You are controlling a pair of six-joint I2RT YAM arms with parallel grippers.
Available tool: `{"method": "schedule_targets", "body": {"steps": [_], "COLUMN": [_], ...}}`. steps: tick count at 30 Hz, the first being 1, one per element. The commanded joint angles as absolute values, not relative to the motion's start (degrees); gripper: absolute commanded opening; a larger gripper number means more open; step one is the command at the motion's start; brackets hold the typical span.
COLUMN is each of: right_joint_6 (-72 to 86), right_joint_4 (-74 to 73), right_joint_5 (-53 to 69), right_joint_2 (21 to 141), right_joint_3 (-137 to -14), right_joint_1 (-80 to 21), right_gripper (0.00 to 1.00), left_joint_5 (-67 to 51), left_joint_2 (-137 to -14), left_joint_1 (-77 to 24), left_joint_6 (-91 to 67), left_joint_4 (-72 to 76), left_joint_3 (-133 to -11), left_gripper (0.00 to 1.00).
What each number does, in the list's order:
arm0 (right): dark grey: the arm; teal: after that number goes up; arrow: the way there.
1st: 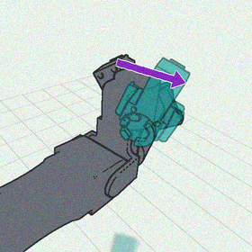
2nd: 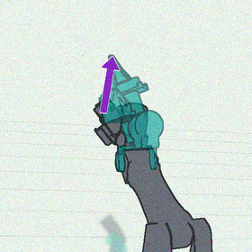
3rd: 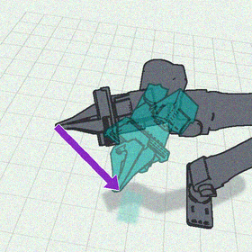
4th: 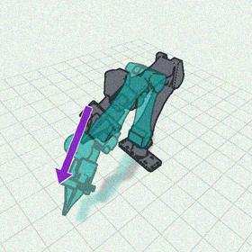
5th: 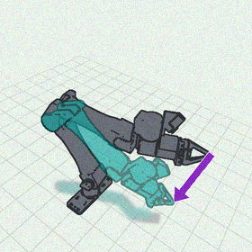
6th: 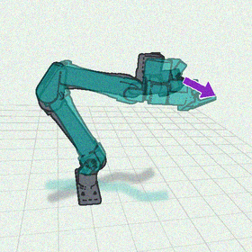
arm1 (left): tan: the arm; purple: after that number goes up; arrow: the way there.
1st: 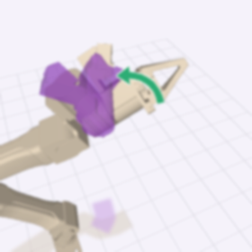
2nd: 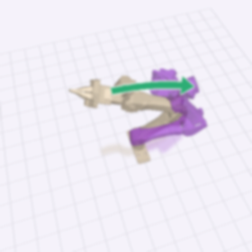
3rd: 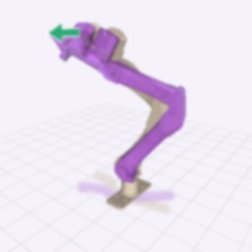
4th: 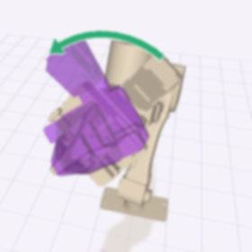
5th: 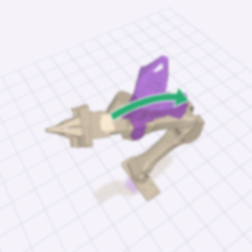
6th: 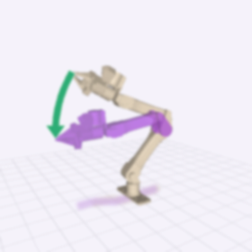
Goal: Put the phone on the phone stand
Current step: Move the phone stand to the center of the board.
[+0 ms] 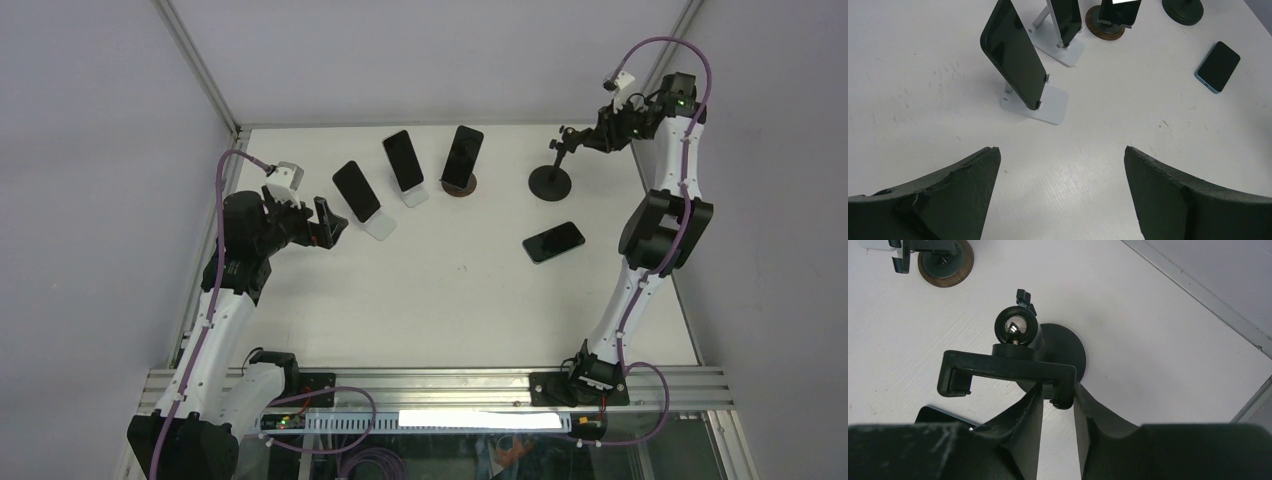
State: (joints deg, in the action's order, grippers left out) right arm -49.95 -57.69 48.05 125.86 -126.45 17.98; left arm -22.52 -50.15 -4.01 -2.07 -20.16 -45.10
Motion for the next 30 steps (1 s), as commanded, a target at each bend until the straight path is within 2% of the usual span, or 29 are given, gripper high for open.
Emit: {"method": "schedule_targets", "body": {"steps": [1,8,21,30], "right_joint_6": [-51.68,-49.5,-35.53,-28.74], "right_joint_4": [-58.04,-54.05,-40.75,-39.66], "right_joint_5": [51.24,52.21,52.09,51.18], "right_joint_2": [124.44,118.01,103.47,90.97], "right_joint_3": [-129.42,-122.52,-107.66,-94.91], "right_joint_1": [17.93,17.93,16.85,11.78], "right_gripper": [0.26,0.0,0.0,0.0], "left_joint_5": [-22.24,-22.89,-23.63,-23.91], "left_joint_2": [-49.99,-49.97,-49.49,-49.58], "left_joint_1": [-3.35,-3.39,-3.34,-3.34], "left_joint_6": [-0.97,-1.22,-1.32,-1.54], "left_joint_4": [-19.69,-19.68,-19.62,-19.52], "left_joint_3": [-45.02,-45.12,-45.17,-45.18], "left_gripper": [0.98,0.98,0.98,0.98]}}
